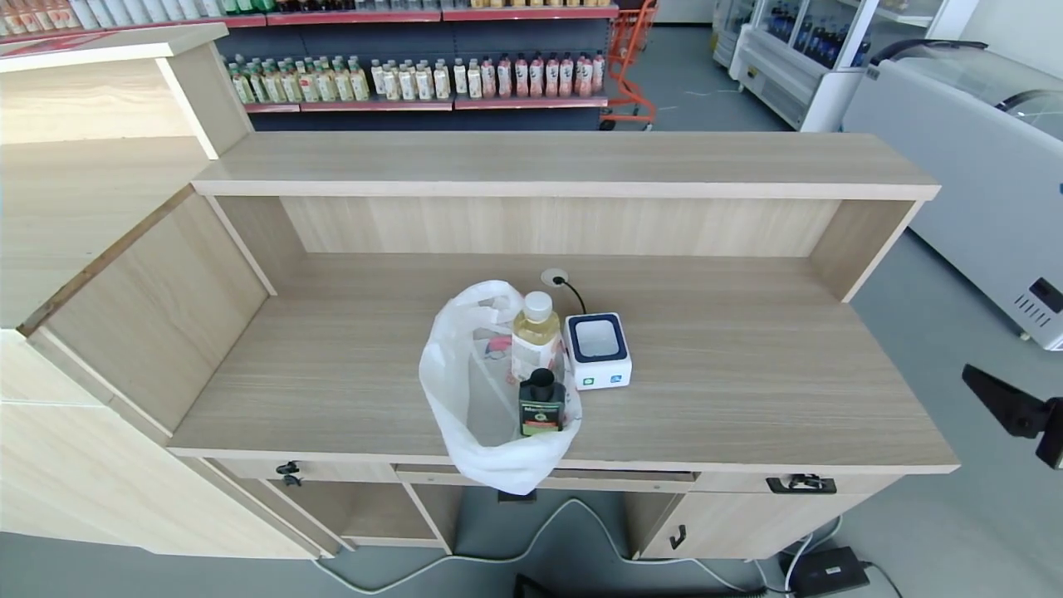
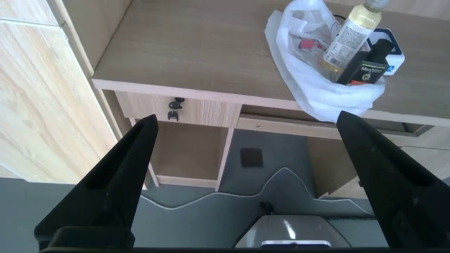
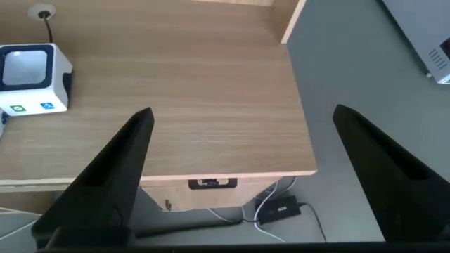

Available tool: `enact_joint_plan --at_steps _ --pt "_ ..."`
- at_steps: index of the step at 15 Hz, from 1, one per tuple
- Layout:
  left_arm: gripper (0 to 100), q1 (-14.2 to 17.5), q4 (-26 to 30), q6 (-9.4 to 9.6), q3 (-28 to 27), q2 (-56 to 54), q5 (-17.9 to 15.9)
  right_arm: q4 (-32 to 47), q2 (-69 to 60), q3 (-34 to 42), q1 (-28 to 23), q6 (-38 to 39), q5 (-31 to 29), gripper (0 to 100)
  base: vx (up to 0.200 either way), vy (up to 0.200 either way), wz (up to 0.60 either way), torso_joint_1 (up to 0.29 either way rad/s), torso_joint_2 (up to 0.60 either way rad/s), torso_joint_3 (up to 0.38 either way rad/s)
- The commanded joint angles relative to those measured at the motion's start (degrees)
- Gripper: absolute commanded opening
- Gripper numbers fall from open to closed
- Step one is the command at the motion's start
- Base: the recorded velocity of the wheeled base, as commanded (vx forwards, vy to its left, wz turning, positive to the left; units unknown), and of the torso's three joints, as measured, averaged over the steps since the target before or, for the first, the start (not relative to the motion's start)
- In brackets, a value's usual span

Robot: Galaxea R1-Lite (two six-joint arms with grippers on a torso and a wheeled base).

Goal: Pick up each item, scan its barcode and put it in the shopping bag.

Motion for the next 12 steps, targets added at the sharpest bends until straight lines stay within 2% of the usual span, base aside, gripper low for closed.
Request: enact_joint_plan --at_steps 1,3,4,6,7,8,10,12 --pt "100 0.00 0.00 -0.02 0.01 0.00 -0.02 0.50 -15.12 11.86 0.36 2.98 -0.77 100 0.000 0.000 0.00 0.000 0.00 0.000" --pt "100 0.00 0.00 -0.02 0.01 0.00 -0.02 2.96 -24.00 14.32 3.61 4.30 -1.03 100 0.000 0.000 0.00 0.000 0.00 0.000" --pt "100 0.00 0.00 -0.02 0.01 0.00 -0.02 13.33 -32.96 14.32 6.95 6.05 -2.62 100 0.000 0.000 0.00 0.000 0.00 0.000" --pt "100 0.00 0.00 -0.02 0.01 0.00 -0.02 24.14 -41.67 14.32 10.38 6.32 -3.76 100 0.000 0.000 0.00 0.000 0.00 0.000" --pt "100 0.00 0.00 -0.02 0.01 0.00 -0.02 26.96 -44.30 14.32 10.99 6.32 -3.85 100 0.000 0.000 0.00 0.000 0.00 0.000" --pt "100 0.00 0.00 -0.02 0.01 0.00 -0.02 33.64 -48.96 14.32 11.26 6.32 -3.76 100 0.000 0.000 0.00 0.000 0.00 0.000" --pt "100 0.00 0.00 -0.02 0.01 0.00 -0.02 40.14 -55.02 14.32 10.03 6.85 -3.67 100 0.000 0.000 0.00 0.000 0.00 0.000" --pt "100 0.00 0.00 -0.02 0.01 0.00 -0.02 42.34 -59.07 14.32 10.20 7.90 -3.41 100 0.000 0.000 0.00 0.000 0.00 0.000"
